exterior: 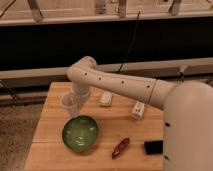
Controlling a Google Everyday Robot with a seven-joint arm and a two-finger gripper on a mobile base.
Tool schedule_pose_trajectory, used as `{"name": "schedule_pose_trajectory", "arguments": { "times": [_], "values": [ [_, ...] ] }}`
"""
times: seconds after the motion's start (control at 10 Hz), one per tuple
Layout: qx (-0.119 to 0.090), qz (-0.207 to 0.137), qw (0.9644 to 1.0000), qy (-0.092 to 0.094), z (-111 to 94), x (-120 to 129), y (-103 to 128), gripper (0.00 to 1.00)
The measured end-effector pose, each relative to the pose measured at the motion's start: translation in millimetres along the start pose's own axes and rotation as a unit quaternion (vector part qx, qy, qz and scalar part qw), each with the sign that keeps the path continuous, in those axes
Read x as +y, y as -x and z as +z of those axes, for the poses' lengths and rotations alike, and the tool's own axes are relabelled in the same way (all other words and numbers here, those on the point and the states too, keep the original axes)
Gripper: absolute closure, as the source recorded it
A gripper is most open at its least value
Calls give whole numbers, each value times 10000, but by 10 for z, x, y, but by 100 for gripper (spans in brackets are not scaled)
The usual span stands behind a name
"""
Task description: Place the ceramic cup in the ceramic bowl
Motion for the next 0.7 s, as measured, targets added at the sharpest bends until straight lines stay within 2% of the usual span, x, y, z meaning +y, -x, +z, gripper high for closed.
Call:
{"name": "schedule_pose_trajectory", "arguments": {
  "times": [0.7],
  "values": [
    [-126, -115, 9998, 91, 19, 413, 303, 100]
  ]
}}
